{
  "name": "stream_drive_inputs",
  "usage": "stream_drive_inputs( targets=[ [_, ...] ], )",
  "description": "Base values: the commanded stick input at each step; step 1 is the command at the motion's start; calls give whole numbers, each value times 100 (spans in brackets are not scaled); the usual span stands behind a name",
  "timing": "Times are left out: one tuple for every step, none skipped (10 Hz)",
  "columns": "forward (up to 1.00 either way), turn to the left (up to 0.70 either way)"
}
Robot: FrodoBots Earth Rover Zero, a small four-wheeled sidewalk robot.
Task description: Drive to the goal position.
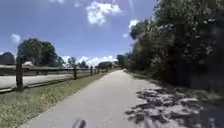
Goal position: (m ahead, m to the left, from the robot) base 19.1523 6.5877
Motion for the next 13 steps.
stream_drive_inputs(
  targets=[
    [50,0],
    [50,0],
    [50,0],
    [50,0],
    [50,0],
    [50,0],
    [50,0],
    [50,0],
    [50,0],
    [50,0],
    [50,0],
    [50,0],
    [50,0]
  ],
)
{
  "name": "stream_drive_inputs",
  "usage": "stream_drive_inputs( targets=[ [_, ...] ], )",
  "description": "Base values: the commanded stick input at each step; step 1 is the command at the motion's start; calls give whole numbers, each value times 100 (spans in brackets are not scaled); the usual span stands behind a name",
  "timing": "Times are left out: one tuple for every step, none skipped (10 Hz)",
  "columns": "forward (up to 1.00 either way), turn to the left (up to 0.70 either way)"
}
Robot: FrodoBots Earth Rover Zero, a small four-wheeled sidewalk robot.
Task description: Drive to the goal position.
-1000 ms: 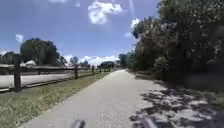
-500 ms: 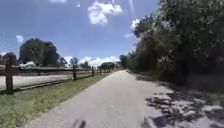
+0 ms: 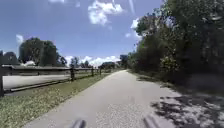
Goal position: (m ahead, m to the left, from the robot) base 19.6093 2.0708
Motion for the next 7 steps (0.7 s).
stream_drive_inputs(
  targets=[
    [50,0],
    [50,0],
    [50,0],
    [50,0],
    [50,0],
    [50,0],
    [50,0]
  ],
)
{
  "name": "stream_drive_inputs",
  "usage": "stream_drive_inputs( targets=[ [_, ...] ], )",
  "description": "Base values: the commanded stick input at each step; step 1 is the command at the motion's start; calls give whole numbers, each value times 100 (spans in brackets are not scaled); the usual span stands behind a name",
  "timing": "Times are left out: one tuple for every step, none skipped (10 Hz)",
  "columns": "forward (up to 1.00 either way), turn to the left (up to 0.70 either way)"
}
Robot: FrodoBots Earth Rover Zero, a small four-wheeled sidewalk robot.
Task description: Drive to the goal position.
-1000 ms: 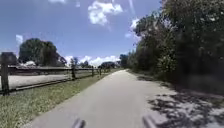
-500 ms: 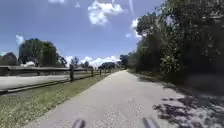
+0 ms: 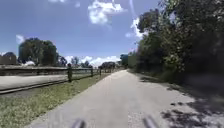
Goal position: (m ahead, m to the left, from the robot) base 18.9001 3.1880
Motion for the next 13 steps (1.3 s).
stream_drive_inputs(
  targets=[
    [50,0],
    [50,0],
    [50,0],
    [50,0],
    [50,0],
    [50,0],
    [50,0],
    [50,0],
    [50,0],
    [50,0],
    [50,0],
    [50,0],
    [50,0]
  ],
)
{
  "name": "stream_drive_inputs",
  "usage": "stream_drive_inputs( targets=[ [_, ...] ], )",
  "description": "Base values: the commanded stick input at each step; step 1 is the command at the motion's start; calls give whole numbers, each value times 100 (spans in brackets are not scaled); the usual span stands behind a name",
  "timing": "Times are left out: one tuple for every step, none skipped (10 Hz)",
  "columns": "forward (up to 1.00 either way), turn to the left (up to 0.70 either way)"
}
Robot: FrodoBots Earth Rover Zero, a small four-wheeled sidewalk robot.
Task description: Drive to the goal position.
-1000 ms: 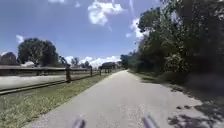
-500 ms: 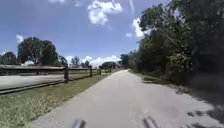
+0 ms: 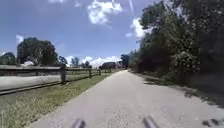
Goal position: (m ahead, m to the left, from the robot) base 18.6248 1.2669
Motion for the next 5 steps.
stream_drive_inputs(
  targets=[
    [50,0],
    [50,0],
    [50,0],
    [50,0],
    [50,0]
  ],
)
